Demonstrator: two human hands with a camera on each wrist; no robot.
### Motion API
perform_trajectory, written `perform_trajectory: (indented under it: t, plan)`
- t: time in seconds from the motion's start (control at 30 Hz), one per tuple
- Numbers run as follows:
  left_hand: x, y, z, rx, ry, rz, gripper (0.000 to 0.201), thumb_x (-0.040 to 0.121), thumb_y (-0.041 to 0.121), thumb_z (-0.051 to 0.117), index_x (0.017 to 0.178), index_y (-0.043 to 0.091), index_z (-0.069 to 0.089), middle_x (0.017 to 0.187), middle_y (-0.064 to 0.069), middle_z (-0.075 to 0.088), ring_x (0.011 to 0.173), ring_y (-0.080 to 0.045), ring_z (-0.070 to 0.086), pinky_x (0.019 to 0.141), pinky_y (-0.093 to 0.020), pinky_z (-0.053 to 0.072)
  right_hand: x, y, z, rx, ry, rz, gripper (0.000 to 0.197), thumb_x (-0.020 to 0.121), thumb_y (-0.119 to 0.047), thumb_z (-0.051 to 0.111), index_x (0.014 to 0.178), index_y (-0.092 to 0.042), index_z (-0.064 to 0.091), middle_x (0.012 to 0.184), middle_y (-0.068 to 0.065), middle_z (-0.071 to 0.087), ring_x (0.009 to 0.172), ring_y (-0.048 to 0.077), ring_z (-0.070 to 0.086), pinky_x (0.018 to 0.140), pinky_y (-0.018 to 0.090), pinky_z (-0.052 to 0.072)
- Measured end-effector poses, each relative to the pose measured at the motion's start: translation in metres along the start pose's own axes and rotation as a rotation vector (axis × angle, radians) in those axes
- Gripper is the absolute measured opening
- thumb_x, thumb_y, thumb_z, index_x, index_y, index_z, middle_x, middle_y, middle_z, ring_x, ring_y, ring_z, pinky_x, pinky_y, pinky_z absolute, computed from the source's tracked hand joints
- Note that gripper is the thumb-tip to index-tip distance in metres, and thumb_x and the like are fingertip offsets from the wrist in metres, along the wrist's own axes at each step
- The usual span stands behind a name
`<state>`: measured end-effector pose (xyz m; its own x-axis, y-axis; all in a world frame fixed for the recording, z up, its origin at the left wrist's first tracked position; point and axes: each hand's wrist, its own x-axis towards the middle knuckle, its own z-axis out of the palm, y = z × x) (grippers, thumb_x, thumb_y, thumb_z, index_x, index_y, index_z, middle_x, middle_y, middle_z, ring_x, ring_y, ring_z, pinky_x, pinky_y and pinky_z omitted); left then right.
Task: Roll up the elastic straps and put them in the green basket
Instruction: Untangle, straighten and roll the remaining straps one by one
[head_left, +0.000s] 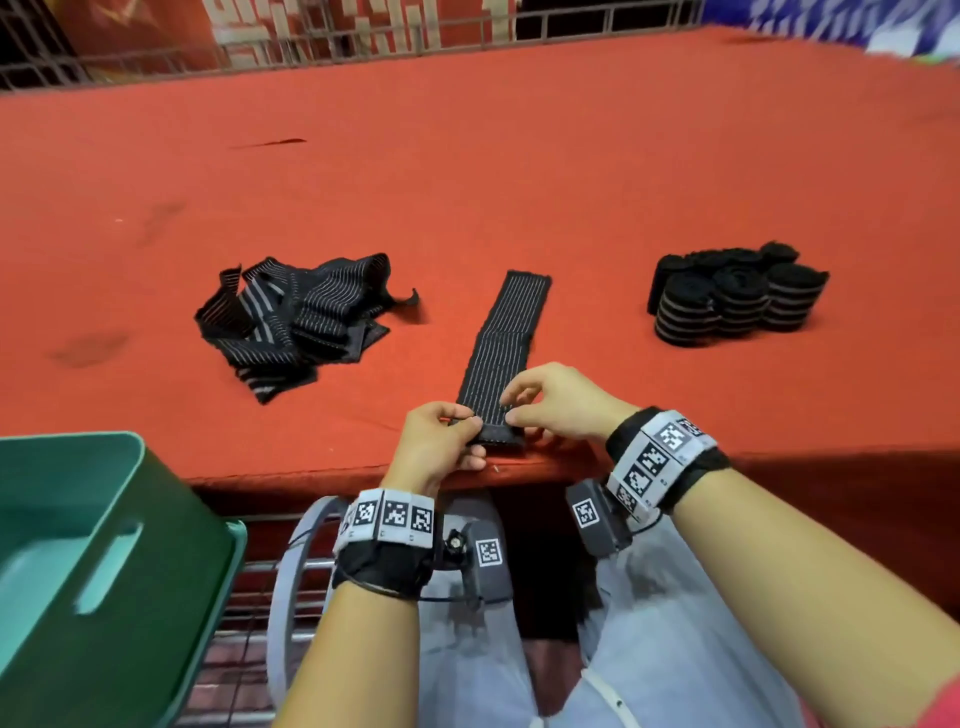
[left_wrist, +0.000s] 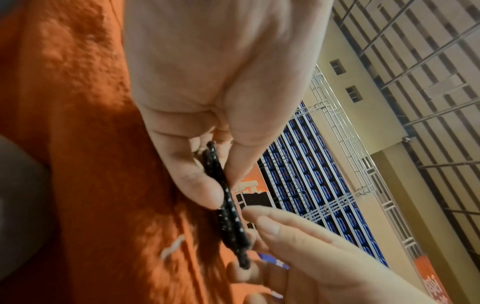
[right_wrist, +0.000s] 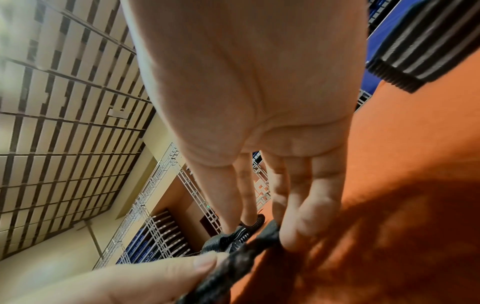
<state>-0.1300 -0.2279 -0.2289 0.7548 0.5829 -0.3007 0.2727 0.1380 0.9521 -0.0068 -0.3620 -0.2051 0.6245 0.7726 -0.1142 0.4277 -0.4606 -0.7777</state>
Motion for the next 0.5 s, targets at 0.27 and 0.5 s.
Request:
perform_trajectory:
  t: [0.27, 0.5]
  plan:
    - [-0.003, -0.003, 0.007, 0.098, -0.110, -0.001, 0.020, 0.092, -0.012, 0.056, 0.108, 0.001, 0.057, 0.077, -0.015, 0.059, 0.056, -0.018, 0.062, 0.053, -0.028, 0.060, -0.013, 0.010, 0.007, -0.246, -0.021, -0.144, 0.022, 0.074, -0.028, 0.083, 0.095, -0.022, 0.078, 0.090, -0.011, 0.059, 0.082, 0.005, 0.060, 0.083, 0.029, 0.052]
    - [-0.005, -0.002, -0.001, 0.104, -0.179, 0.011, 0.027, 0.090, -0.018, 0.054, 0.100, 0.006, 0.057, 0.080, -0.017, 0.061, 0.060, -0.017, 0.067, 0.056, -0.027, 0.060, -0.011, 0.005, 0.012, -0.419, -0.062, -0.230, 0.015, 0.086, -0.028, 0.071, 0.097, -0.020, 0.078, 0.097, 0.001, 0.063, 0.090, 0.017, 0.059, 0.085, 0.038, 0.047]
